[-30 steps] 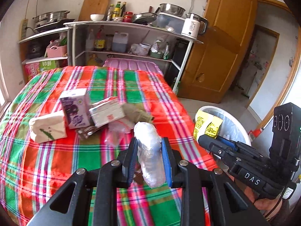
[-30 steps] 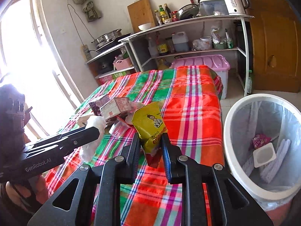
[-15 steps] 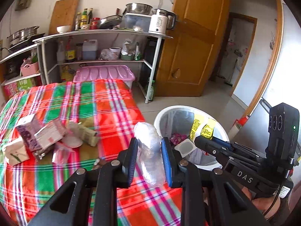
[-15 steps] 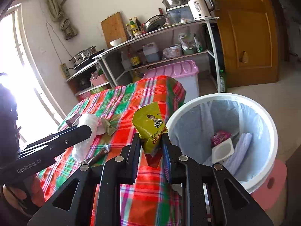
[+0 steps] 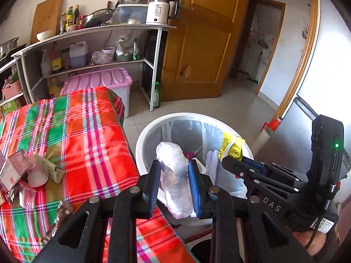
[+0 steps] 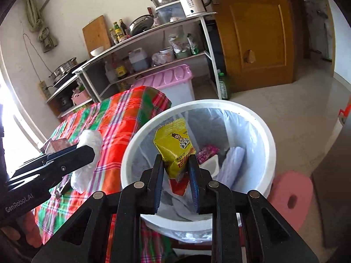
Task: Collect trash
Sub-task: 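Carry the yellow bag and plastic wrap over the white bin, then open both tools over the bin to drop the bag and wrap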
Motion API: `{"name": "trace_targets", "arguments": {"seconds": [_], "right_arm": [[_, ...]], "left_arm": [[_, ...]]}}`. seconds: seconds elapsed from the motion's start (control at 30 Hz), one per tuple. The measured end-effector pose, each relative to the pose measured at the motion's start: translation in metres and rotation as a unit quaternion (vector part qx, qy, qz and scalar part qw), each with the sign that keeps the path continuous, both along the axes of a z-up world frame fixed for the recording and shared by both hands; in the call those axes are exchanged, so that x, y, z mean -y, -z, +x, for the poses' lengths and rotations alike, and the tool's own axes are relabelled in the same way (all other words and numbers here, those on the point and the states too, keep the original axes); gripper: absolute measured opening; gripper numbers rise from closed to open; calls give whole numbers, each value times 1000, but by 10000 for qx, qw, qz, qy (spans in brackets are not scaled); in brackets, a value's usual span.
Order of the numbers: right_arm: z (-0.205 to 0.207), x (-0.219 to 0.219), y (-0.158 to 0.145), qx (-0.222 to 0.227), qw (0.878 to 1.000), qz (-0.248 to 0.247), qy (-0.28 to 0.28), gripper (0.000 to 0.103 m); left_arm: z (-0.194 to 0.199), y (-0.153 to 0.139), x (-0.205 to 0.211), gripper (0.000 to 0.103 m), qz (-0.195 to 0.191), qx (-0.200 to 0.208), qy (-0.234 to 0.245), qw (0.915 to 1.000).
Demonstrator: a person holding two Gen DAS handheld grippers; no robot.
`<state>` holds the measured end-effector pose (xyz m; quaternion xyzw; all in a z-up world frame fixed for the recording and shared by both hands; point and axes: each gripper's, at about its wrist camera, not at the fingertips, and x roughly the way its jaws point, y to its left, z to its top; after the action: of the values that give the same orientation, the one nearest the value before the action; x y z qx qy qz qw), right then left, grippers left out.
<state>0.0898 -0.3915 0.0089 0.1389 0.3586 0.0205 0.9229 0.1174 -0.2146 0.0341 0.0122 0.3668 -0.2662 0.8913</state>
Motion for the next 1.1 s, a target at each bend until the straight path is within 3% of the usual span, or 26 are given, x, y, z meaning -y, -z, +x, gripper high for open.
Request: {"name": "trace_targets", "arguments": {"seconds": [0.33,0.43,0.5,0.57,0.8,1.1], "right_arm": [[10,20,18,-363,9987,-247,276,25],[11,22,20,-415,9984,-275,285,26],[9,22,20,-389,9984,-297,280,38],[8,21,19,-342,9987,-287,256,41],[3,17,14,-301,9986,-261,336,42],[-7,-1,0,-96,9996,-172,212,42]], "left_arm": [[10,11,21,28,40,-195,101,9998],[10,13,21,33,85,-188,61,9998],[10,13,20,43,65,-204,46,9998],[9,12,19,44,56,-188,49,9998],[1,6,8,55,7,-87,5,10000],[-12,-3,-22,59,-137,34,-171,9998]]}}
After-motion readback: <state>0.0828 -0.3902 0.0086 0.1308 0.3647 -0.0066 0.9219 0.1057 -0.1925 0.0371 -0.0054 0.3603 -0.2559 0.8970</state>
